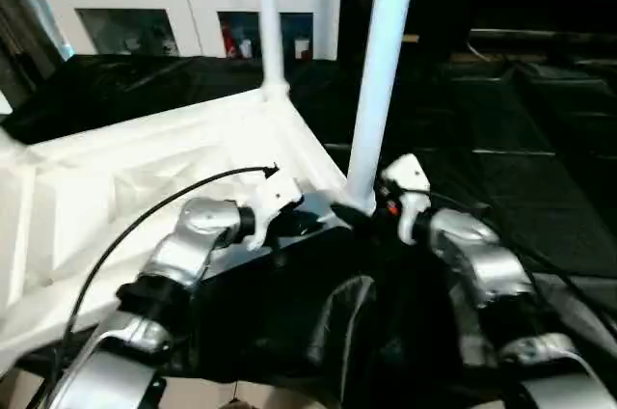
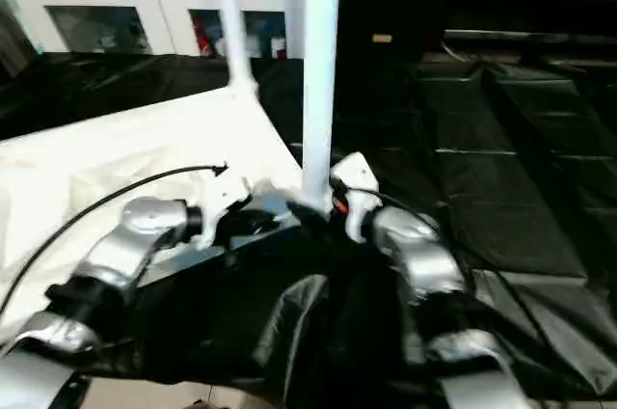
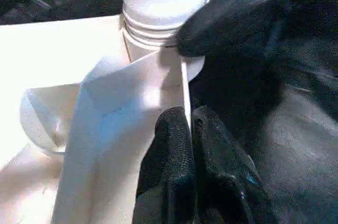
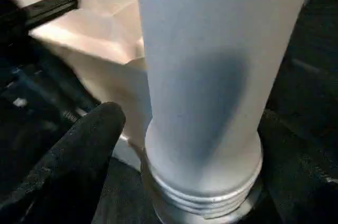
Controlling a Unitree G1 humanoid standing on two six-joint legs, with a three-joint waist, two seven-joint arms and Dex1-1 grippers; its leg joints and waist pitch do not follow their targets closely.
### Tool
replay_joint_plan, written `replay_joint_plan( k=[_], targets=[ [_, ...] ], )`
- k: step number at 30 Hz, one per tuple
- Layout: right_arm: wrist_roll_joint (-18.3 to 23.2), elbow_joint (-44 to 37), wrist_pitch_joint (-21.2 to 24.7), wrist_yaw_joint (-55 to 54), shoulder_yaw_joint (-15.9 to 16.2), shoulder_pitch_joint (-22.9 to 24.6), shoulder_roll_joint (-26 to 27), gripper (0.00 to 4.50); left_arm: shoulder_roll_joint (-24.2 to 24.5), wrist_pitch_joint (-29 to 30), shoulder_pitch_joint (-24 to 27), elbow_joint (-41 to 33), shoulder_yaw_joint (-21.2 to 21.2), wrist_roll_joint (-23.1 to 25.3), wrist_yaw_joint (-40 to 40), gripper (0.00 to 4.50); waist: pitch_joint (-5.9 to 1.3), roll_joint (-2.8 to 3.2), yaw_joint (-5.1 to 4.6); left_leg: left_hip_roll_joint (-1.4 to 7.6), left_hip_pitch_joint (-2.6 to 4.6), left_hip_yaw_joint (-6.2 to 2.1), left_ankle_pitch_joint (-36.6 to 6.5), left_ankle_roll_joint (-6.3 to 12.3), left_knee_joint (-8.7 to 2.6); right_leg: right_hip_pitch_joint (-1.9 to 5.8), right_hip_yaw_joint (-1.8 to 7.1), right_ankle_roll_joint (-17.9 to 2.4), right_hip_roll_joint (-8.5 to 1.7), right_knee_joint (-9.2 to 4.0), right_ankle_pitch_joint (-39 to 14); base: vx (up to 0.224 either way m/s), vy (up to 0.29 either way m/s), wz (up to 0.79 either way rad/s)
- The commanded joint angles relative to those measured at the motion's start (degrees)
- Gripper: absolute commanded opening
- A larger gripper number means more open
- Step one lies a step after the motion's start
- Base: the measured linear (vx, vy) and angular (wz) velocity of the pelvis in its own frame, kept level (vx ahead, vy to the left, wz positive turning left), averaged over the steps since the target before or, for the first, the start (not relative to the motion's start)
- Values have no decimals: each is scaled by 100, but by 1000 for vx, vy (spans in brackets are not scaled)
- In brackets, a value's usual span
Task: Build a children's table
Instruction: Rotate leg to tighten
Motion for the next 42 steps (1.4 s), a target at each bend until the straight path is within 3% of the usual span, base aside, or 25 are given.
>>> replay_joint_plan(
  k=[1, 6, 7, 10, 14, 24, 28, 32, 34, 38, 40, 42],
  targets=[
    [161, -335, -14, 468, 220, 67, -63, 410, -6, -109, 52, -249, -65, -299, -308, 0, -356, -71, 17, 171, 23, -1, -1222, 434, -331, 321, 238, -1323, -328, -415, -1102, 0, 0, 0],
    [233, -517, 70, 850, 241, 127, -280, 410, 111, -20, 140, -379, -100, -363, -610, 0, -349, -64, 62, 179, 31, 4, -1253, 432, -335, 302, 234, -1305, -328, -423, -1250, 0, 0, 0],
    [217, -536, 85, 904, 249, 135, -310, 386, 153, 50, 181, -451, -120, -400, -728, 0, -347, -84, 70, 185, 31, 1, -1267, 406, -342, 310, 236, -1292, -333, -419, -1291, 0, 0, 0],
    [215, -597, 131, 1044, 291, 160, -389, 377, 286, 256, 307, -693, -205, -472, -1053, 0, -340, -72, 76, 183, 33, 4, -1294, 383, -345, 293, 239, -1283, -333, -429, -1390, 0, 0, 0],
    [221, -672, 168, 1125, 358, 191, -444, 329, 372, 349, 389, -815, -257, -519, -1208, 0, -343, -69, 85, 181, 39, 0, -1287, 349, -348, 297, 239, -1275, -324, -421, -1355, 0, 0, 0],
    [189, -660, 218, 1143, 418, 239, -425, 256, 314, 219, 308, -675, -135, -381, -815, 0, -349, -83, 87, 167, 29, 0, -1217, 362, -334, 307, 236, -1228, -329, -424, -1364, 0, 0, 0],
    [164, -477, 451, 408, 241, 232, -84, 249, 57, 181, 36, -291, 76, -233, 9, 0, -335, -74, 68, 161, 47, 0, -1302, 314, -342, 270, 247, -1188, -321, -449, -1518, 0, 0, 0],
    [-19, 50, 622, -1035, -48, 77, 483, 243, -215, 210, -208, -25, 228, -186, 595, 0, -347, -87, 37, 142, 52, -24, -1398, 148, -354, 295, 234, -1047, -340, -470, -1822, 0, 0, 0],
    [-99, 395, 659, -1829, -193, -48, 795, 243, -395, 236, -357, 111, 248, -123, 931, 0, -338, -82, -8, 135, 25, -29, -1379, 98, -367, 290, 238, -1036, -343, -468, -1814, 0, 0, 0],
    [-187, 761, 766, -2695, -337, -245, 1162, 243, -635, 224, -566, 357, 237, -16, 1371, 0, -351, -68, -55, 120, 39, -22, -1328, 85, -351, 285, 237, -1069, -330, -465, -1644, 0, 0, 0],
    [-249, 854, 710, -2875, -330, -324, 1273, 243, -721, 189, -624, 432, 232, 25, 1510, 0, -360, -61, -52, 124, 30, -17, -1282, 133, -342, 299, 244, -1090, -336, -456, -1491, 0, 0, 0],
    [-339, 883, 376, -2749, -181, -438, 1436, 243, -880, 98, -676, 482, 158, 36, 1547, 0, -363, -57, -60, 113, 25, -12, -1263, 164, -338, 303, 237, -1124, -327, -449, -1379, 0, 0, 0]
  ],
)
